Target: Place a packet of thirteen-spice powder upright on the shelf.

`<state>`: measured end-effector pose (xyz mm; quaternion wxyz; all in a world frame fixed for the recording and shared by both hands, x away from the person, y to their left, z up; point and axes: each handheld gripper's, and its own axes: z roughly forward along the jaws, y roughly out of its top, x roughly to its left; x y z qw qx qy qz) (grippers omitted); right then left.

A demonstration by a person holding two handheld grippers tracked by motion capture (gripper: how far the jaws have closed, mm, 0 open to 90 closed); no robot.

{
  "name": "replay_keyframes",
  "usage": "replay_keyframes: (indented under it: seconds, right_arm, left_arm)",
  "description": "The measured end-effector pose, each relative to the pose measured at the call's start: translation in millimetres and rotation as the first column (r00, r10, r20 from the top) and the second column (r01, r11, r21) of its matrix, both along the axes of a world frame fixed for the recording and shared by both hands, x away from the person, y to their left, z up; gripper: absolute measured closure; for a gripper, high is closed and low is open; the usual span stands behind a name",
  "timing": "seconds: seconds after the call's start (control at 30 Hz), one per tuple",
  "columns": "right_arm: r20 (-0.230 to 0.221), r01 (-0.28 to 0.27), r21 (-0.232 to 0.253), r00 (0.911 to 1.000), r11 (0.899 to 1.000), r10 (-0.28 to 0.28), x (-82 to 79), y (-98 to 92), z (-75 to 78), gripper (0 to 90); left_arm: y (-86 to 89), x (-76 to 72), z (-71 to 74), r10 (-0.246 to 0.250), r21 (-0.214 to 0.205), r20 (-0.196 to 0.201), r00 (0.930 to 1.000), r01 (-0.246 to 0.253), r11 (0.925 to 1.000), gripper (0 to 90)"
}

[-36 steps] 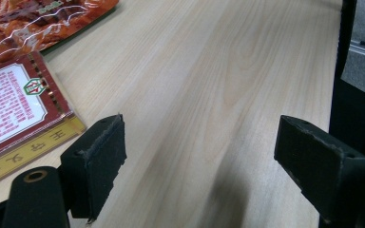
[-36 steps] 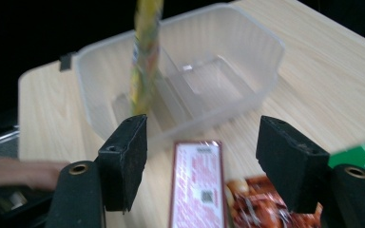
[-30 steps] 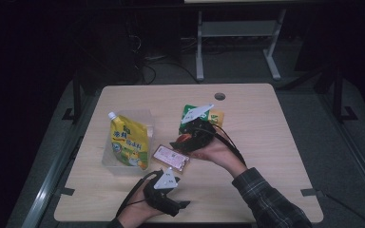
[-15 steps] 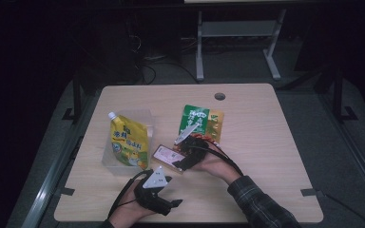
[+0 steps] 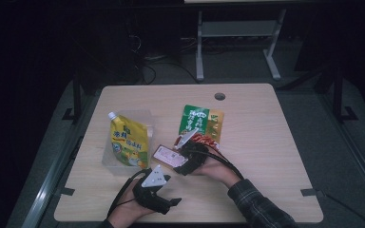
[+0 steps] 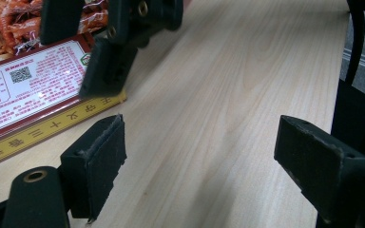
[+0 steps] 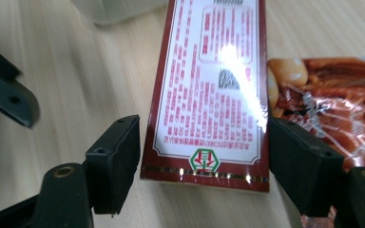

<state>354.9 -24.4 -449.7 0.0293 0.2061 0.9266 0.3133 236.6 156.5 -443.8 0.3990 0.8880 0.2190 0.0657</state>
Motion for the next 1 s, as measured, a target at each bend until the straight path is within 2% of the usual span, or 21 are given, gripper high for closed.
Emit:
replay_keyframes:
  seconds: [0.13, 0.23, 0.27, 0.43, 0.5, 0.67, 0.73, 1.0]
  right_arm:
    - [-0.006, -0.001, -0.015, 1.0000, 1.000, 0.001, -0.8, 1.2, -6.5, 29.3]
    - [0.000, 0.000, -0.020, 1.0000, 1.000, 0.000, -1.8, -0.9, -5.2, 31.0]
    - [0.015, -0.009, -0.017, 0.9998, 1.000, 0.010, -1.5, -2.3, -4.9, 31.2]
    - [-0.004, -0.004, 0.008, 1.0000, 1.000, 0.004, -6.4, -11.5, -1.2, 31.6]
    - [0.007, -0.007, 0.006, 1.0000, 1.000, 0.007, -9.1, -16.9, -0.3, 31.7]
    - [0.005, -0.022, 0.003, 0.9998, 1.000, 0.022, -17.4, -32.6, 2.3, 31.8]
    - [-0.003, -0.029, 0.017, 0.9996, 0.999, 0.029, -22.4, -43.5, 4.3, 31.8]
    - [0.004, -0.045, 0.000, 0.9990, 0.999, 0.045, -41.3, -82.4, 7.6, 31.7]
  left_arm:
    - [0.0, -0.1, -0.1, 0.004, -0.007, -0.001, 1.0000, -0.004, 1.0000, 17.1]
    - [0.2, -0.1, -0.3, 0.009, -0.010, -0.007, 0.9999, -0.009, 0.9999, 17.1]
    - [0.2, 0.1, -0.5, 0.009, -0.010, -0.007, 0.9999, -0.009, 0.9999, 17.1]
    - [-0.2, 0.0, 0.1, 0.010, -0.012, -0.004, 0.9999, -0.010, 0.9999, 17.1]
    - [-0.1, 0.4, 0.0, 0.008, -0.010, 0.000, 1.0000, -0.008, 0.9999, 17.1]
    - [-0.3, 0.3, 0.1, 0.008, -0.012, 0.003, 1.0000, -0.008, 0.9999, 17.1]
    - [0.5, 0.9, 0.4, 0.007, -0.007, 0.009, 0.9999, -0.007, 0.9999, 17.1]
    - [0.2, 1.1, 0.1, 0.005, -0.007, 0.007, 1.0000, -0.005, 1.0000, 17.0]
